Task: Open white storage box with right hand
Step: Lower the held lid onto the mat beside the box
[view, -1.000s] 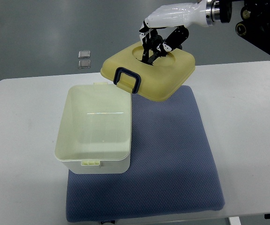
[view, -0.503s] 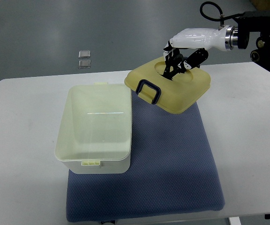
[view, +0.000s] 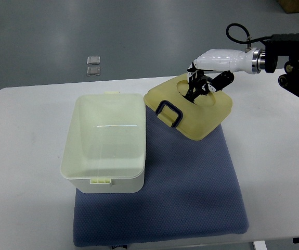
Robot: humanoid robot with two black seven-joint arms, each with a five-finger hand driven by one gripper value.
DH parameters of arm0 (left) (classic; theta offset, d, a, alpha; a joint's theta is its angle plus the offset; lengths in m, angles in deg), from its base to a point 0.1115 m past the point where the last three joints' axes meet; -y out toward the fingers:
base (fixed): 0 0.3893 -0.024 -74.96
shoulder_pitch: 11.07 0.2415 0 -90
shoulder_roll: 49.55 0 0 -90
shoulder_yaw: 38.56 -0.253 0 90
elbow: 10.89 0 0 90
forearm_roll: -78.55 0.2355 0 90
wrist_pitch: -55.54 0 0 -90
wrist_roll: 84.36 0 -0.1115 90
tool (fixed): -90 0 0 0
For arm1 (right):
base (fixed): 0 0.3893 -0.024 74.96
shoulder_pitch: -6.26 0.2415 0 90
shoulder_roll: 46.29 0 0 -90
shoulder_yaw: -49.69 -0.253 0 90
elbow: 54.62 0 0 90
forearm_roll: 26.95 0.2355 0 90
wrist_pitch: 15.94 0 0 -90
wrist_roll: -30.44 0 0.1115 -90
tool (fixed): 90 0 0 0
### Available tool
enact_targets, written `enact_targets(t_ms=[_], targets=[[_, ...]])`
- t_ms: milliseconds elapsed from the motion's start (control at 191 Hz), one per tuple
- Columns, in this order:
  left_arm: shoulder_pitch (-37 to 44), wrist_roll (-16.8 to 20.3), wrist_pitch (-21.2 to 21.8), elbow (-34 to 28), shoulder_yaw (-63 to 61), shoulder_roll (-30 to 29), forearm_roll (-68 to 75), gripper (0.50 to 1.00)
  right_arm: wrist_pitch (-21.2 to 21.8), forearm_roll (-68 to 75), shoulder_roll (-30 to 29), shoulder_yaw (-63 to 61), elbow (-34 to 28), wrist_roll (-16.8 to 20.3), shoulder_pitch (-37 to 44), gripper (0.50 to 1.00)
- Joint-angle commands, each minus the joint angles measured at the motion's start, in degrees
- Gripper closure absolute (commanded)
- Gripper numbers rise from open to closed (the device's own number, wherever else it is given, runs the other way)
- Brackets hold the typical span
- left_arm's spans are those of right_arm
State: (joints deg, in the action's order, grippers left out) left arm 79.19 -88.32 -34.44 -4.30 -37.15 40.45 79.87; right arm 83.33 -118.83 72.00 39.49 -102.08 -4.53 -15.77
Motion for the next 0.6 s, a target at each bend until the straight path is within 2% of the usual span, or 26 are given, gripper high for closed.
enact_targets(t_ms=[0,597], targets=[[0.0,0.0,0.0,0.0,0.0,0.0,0.0,0.5,0.0,-0.4,-0.5,0.0,-0.1,0.0,-1.5,1.0],[0.0,0.0,0.0,0.0,0.0,0.0,0.0,0.5,-2.3,-0.4,-1.7,2.0,0.1,0.0,-4.9,1.0]])
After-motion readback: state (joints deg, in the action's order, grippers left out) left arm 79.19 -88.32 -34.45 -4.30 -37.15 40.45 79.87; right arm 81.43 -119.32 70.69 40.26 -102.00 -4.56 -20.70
